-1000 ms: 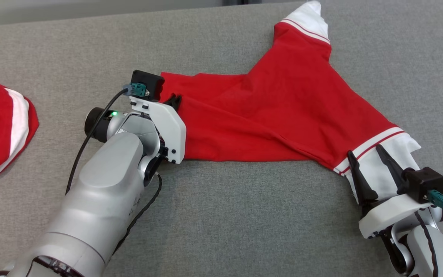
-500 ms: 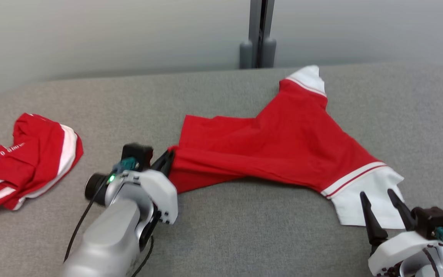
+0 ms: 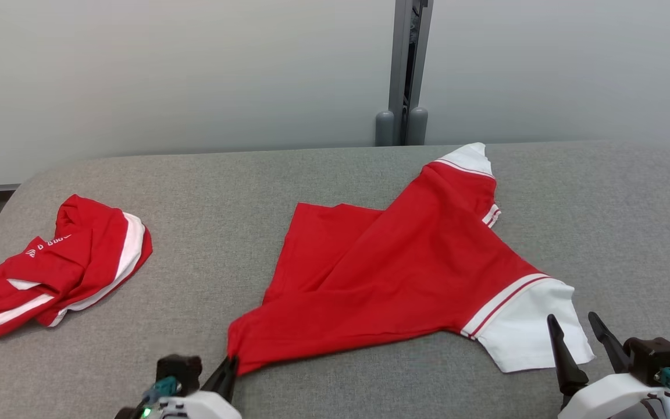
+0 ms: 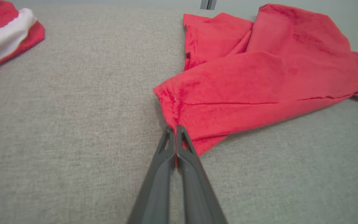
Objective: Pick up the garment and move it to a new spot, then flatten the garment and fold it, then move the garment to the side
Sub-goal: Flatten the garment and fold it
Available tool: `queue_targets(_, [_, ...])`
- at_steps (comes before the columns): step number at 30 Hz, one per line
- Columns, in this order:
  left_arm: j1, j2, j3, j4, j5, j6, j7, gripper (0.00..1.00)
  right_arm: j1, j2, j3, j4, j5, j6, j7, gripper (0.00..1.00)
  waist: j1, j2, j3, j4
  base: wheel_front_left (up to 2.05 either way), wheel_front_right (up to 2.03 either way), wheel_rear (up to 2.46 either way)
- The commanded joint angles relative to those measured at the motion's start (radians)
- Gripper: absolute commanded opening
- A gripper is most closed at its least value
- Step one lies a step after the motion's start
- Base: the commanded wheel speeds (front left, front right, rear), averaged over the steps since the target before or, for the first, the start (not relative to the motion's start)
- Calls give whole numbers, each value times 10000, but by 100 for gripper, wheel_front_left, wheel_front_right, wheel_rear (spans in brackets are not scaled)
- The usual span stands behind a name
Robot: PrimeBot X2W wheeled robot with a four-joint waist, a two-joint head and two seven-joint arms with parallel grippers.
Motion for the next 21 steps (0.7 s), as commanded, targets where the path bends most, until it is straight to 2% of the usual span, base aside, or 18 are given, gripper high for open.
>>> queue_targets(1, [125,148,184,-142,-6,126,-48,0,89,-16,-25,-9,12,-3,0,100,0,0,5,-1,0,0,0])
queue_targets(4, [644,264,667,-552,188,385,-47,0,132,24,-51,-58,-2,-3,0,100,0,0,22,-7,0,0,0])
queue_targets(5, [804,306,829,-653,300,489,-48,18,134,35,-40,-70,-13,-3,0,100,0,0,29,-23,0,0,0])
queue_targets(6, [956,310,1000,-776,378,575,-48,45,128,47,-34,-83,-16,-3,0,100,0,0,39,-48,0,0,0])
queue_targets(7, [1052,327,1197,-948,501,664,-48,89,107,69,-43,-102,9,-3,0,100,0,0,54,-81,0,0,0])
queue_targets(8, [1133,349,1391,-1127,651,739,-48,100,85,73,-34,-126,6,-3,0,100,0,0,64,-107,0,0,0])
queue_targets(15, [1827,239,2895,-2980,2168,1205,-49,100,199,261,-296,-810,-359,-3,0,100,0,0,151,-266,0,0,0])
queue_targets(21, [2319,-179,3988,-4336,3479,1093,-50,100,328,483,-578,-1649,-778,-3,0,100,0,0,202,-322,0,0,0])
